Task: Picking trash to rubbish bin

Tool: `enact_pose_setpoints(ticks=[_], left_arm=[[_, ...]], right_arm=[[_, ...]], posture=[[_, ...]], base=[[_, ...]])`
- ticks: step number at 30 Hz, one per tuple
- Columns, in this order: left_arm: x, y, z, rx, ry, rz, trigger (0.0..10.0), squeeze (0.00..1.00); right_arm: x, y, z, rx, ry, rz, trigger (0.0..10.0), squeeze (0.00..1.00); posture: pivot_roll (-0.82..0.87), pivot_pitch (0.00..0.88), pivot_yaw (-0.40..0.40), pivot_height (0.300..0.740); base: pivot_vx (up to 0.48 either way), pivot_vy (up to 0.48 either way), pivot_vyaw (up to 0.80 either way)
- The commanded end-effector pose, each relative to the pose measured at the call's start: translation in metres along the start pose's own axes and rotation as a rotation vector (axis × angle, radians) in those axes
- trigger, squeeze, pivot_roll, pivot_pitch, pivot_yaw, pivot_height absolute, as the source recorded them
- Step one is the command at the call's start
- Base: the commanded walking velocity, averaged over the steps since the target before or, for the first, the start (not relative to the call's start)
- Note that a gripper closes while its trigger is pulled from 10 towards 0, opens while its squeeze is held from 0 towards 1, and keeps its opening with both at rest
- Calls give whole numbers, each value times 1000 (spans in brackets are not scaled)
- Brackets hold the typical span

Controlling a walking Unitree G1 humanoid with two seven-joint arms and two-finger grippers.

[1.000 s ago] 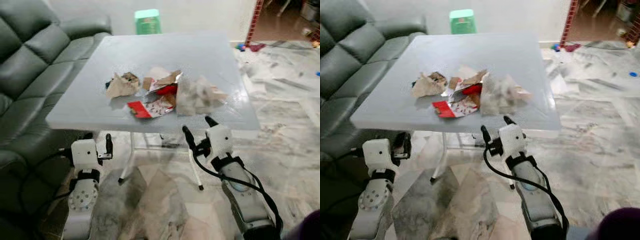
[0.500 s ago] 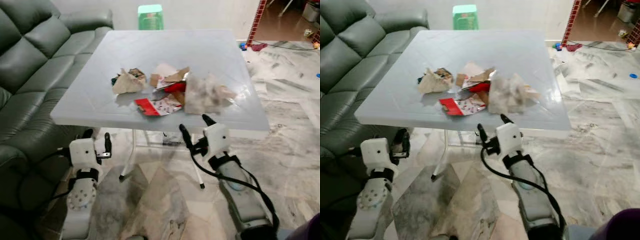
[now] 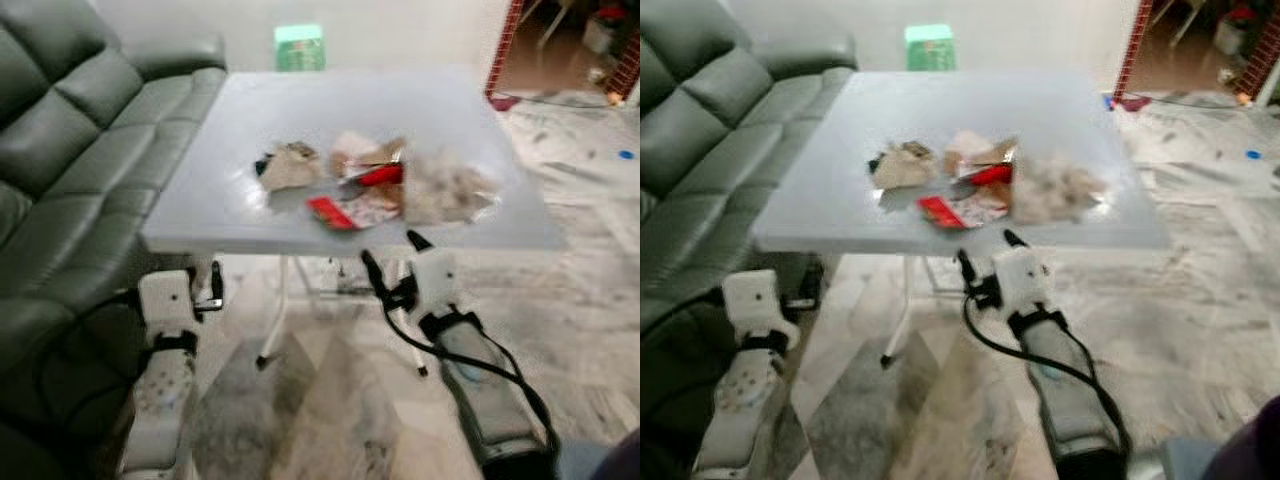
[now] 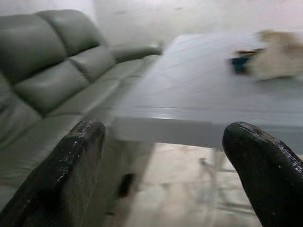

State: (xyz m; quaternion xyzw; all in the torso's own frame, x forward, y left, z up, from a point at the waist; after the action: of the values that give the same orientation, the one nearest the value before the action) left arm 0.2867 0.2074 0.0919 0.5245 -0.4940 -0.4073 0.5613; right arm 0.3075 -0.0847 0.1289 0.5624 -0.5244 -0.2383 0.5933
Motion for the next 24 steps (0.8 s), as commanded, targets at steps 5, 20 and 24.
enact_pose_setpoints(ticks=[5, 20, 24], left_arm=[[10, -3, 0, -14, -29, 16, 10000, 0], [14, -3, -2, -18, -59, 17, 10000, 0], [23, -2, -3, -21, -116, 24, 10000, 0]], right_arm=[[12, -6, 3, -30, -32, 10, 10000, 0], [13, -7, 1, -39, -53, 15, 10000, 0], [13, -7, 0, -42, -51, 17, 10000, 0]], posture=[[-12, 50, 27, 740], [-10, 49, 33, 740], [-3, 49, 29, 740]], base=[[0, 480, 0], [0, 473, -231], [0, 188, -800]])
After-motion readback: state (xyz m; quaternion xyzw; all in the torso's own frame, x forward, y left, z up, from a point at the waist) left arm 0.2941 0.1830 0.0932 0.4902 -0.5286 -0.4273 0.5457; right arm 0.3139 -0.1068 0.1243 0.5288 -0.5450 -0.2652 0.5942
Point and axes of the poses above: a point about 5 cm out from each wrist's last joint towards the gripper, its own z axis pointing back from the gripper into the wrist, its own y axis along the axis of the wrist's last joint, x = y × z, the point moved 2 cm from there along -z, pointing out of the wrist towards the gripper, and after that the axes turned 12 degrees about z, right-handed, at the moved point
